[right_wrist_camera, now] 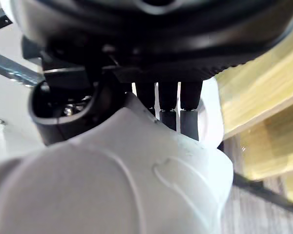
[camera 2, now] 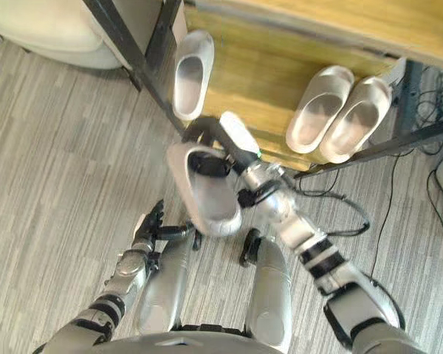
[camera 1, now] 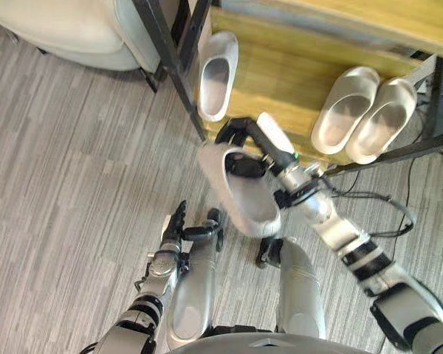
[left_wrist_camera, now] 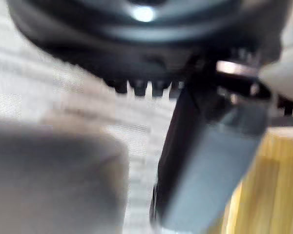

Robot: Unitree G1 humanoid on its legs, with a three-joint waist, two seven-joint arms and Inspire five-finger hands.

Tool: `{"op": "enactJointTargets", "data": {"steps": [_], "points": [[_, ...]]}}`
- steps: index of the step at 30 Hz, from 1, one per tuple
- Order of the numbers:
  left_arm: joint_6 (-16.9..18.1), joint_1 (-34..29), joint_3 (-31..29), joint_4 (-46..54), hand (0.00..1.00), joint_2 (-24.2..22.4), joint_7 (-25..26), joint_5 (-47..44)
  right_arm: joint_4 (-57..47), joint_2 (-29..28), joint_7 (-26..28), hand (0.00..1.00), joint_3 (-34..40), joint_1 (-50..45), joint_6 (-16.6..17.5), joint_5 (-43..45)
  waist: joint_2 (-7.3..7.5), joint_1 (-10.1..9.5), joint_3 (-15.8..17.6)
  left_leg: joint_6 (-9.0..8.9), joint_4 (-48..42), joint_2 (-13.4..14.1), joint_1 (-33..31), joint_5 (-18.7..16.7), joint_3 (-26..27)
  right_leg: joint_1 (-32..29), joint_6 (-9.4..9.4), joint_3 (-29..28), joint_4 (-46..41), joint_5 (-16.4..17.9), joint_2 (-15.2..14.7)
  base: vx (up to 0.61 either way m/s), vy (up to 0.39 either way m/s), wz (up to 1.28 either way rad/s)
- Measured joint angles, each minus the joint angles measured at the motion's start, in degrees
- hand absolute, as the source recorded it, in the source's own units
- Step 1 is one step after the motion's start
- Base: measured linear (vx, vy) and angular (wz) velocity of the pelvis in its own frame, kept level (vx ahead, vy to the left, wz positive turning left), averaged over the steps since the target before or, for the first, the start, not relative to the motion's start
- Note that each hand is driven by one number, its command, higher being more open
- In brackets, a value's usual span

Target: Organize the slippers on the shoe rack

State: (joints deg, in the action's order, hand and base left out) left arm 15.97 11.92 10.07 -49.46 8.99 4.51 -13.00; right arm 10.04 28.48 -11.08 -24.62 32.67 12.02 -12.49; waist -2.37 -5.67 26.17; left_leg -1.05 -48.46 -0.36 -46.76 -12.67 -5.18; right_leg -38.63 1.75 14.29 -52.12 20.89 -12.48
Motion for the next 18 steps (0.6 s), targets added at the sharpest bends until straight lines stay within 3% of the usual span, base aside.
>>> {"op": "enactJointTargets", "data": {"steps": [1,4,6,7,10,18], "points": [[0.81,-1.21,-0.55,2.92,1.0,-0.59,-1.02,-0.39,0.38,1.87,-1.79,0.0,1.66,2.19,-0.61,-0.56,-0.78,-0.69,-0.09,0.21,-3.19,-0.27,-3.29,-1.13,-0.09,-3.04,0.13,0.3,-3.59,1.41,-0.92,-0.03,0.0,0.06],[1.97,-4.99,-2.83,10.06,1.0,-0.7,-2.9,-1.17,0.24,2.98,-5.02,0.0,4.18,5.67,-0.73,-1.31,-1.17,-1.33,-0.06,-0.01,-7.75,-0.66,-8.94,-2.53,-0.82,-8.12,0.16,0.63,-8.26,3.49,-1.63,-0.04,-0.005,0.12],[1.63,-3.63,-5.74,7.94,1.0,-0.59,0.29,0.08,-0.72,3.11,-6.66,0.0,5.12,7.36,-1.06,-2.37,0.0,-1.58,0.61,-0.32,-9.97,-0.68,-12.15,-2.83,-1.33,-10.99,0.2,1.02,-10.86,4.58,-2.01,-0.05,-0.013,0.12],[0.85,-1.94,-7.31,5.8,1.0,-0.07,2.36,-0.12,-1.62,3.18,-7.2,0.0,5.42,9.05,-1.11,-3.4,1.46,-1.41,1.43,-0.48,-11.44,-0.68,-14.49,-2.92,-1.59,-13.18,-0.04,1.2,-12.59,5.19,-2.29,-0.04,-0.014,0.1],[1.13,0.4,-9.68,5.69,1.0,-0.66,3.65,-2.89,-2.18,3.77,-8.97,0.0,7.8,11.63,-2.04,-5.67,3.39,-1.96,2.64,-1.17,-15.15,-1.01,-19.78,-3.41,-2.54,-17.73,-0.6,1.8,-16.54,6.57,-2.81,-0.06,0.007,0.12],[1.79,0.83,-9.23,8.04,1.0,-2.13,3.96,-2.81,1.38,3.74,-15.57,0.0,10.15,17.37,-3.28,-8.02,3.61,-3.47,2.58,-1.4,-16.51,-1.78,-23.71,-2.95,-2.64,-21.48,-1.01,2.28,-19.42,7.58,-4.38,-0.03,0.015,0.08]]}}
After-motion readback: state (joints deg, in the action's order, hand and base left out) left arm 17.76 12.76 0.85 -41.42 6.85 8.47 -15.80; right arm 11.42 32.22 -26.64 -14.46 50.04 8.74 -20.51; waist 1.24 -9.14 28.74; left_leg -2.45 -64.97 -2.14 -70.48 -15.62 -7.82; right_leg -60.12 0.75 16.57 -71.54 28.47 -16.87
